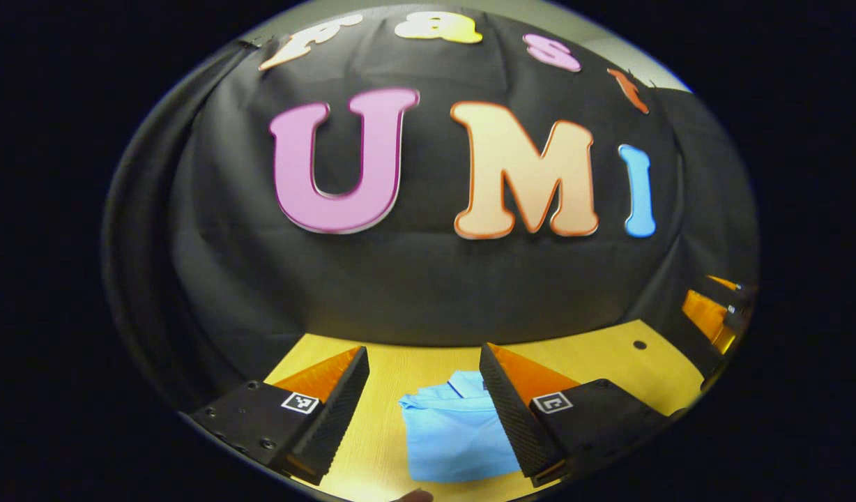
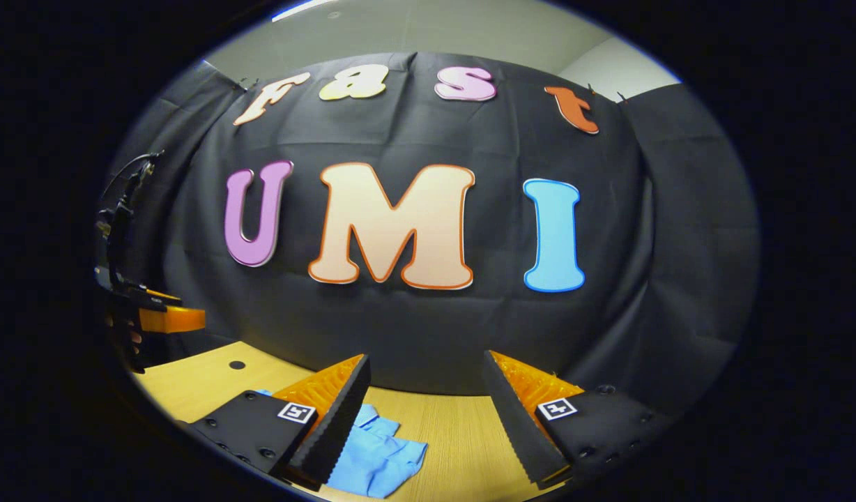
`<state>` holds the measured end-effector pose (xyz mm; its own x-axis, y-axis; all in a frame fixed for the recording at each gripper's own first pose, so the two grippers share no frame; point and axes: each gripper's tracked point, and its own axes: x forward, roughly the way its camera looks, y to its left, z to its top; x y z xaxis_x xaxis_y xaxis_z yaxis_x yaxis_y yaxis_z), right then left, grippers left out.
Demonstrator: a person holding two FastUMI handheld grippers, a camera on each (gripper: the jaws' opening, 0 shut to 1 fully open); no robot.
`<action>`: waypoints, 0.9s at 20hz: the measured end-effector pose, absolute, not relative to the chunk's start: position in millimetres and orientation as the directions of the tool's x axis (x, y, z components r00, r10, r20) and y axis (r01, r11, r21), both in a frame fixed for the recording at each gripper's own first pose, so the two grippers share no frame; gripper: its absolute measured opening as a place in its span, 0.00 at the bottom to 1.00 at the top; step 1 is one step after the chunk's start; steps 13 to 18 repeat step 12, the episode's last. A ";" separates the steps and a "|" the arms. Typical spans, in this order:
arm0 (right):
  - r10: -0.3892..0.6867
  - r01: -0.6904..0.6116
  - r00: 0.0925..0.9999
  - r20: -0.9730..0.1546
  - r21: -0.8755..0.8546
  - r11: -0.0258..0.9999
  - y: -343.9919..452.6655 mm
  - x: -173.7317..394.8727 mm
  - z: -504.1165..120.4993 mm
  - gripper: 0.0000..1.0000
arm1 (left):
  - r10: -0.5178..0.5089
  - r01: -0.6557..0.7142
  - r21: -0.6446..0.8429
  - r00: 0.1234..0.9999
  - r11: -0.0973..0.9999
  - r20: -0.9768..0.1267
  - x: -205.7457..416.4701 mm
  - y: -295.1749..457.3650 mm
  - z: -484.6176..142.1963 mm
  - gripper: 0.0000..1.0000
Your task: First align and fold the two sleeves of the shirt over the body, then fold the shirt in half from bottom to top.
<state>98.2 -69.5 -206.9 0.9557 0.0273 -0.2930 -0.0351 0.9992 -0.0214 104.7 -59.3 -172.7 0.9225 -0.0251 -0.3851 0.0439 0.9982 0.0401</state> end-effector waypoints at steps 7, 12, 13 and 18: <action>-0.036 0.045 0.964 -0.265 0.031 0.998 -81.5 -0.6 -141.3 0.99 | 0.007 0.016 0.121 0.982 0.993 -0.187 5.8 -60.4 -83.2 0.95; -0.069 0.070 0.984 -0.162 -0.002 0.998 -59.5 -55.0 -82.5 0.99 | -0.017 0.029 0.069 0.986 0.997 -0.163 -54.4 -39.8 -55.0 0.94; -0.069 0.070 0.984 -0.162 -0.002 0.998 -59.5 -55.0 -82.5 0.99 | -0.017 0.029 0.069 0.986 0.997 -0.163 -54.4 -39.8 -55.0 0.94; -0.069 0.070 0.984 -0.162 -0.002 0.998 -59.5 -55.0 -82.5 0.99 | -0.017 0.029 0.069 0.986 0.997 -0.163 -54.4 -39.8 -55.0 0.94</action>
